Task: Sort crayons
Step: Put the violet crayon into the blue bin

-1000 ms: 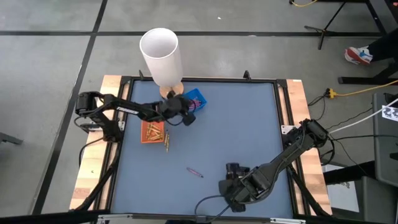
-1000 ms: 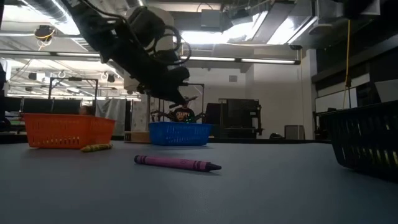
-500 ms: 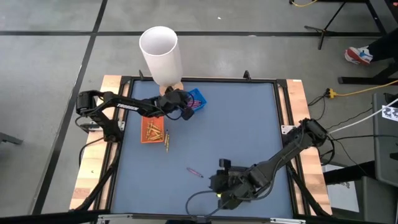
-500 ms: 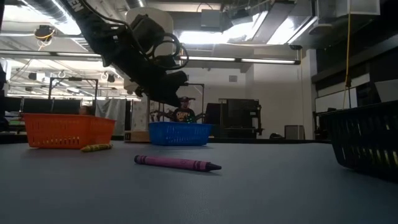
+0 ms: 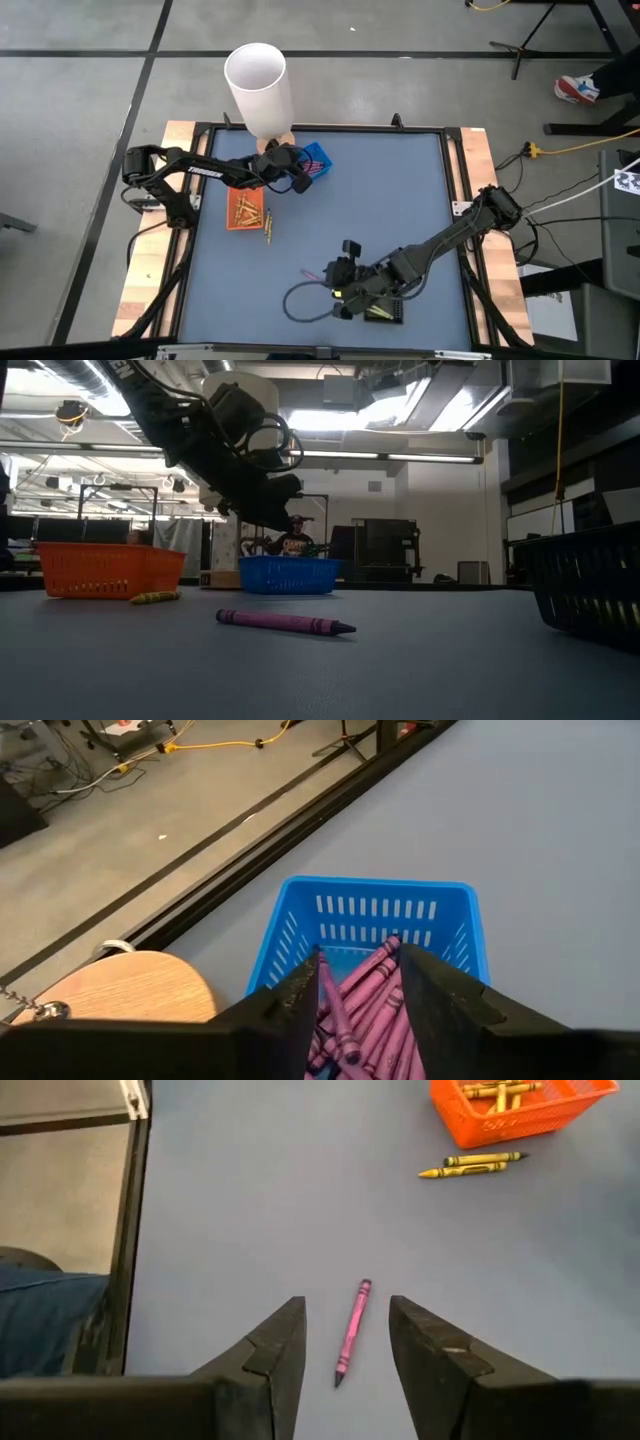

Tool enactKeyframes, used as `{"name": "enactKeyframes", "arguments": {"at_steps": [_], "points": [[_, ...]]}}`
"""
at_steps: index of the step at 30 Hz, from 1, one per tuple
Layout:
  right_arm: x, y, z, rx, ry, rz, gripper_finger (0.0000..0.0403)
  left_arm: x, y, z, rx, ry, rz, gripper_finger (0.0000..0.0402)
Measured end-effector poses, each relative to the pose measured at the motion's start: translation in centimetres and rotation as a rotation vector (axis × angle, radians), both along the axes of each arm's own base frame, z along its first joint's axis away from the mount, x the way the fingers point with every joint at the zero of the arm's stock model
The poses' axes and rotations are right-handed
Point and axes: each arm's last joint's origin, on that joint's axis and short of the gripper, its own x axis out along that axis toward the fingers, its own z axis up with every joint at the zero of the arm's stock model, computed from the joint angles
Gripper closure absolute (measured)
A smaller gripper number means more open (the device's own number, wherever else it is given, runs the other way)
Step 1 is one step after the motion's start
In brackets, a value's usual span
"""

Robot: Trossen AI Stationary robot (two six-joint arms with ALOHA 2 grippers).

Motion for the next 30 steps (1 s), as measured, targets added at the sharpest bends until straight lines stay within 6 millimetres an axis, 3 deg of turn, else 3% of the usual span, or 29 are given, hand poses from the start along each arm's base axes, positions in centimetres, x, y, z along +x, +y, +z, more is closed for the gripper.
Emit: {"name": "enactKeyframes", "arguments": {"at_steps": [8, 20, 30], "points": [[1.7, 0.0, -1.3, 0.026, -0.044, -0.018, 0.026, 0.0, 0.0, 0.0, 0.0, 0.0, 0.001, 0.0277], [4.0, 0.1, -7.5, -0.04, 0.073, -0.044, 0.026, -0.2, -0.2, -0.5, -0.019, 0.058, -0.002, 0.0285], [4.9, -1.1, -9.0, -0.039, 0.106, -0.069, 0.026, -0.2, -0.2, -0.5, -0.019, 0.058, -0.002, 0.0289]]}}
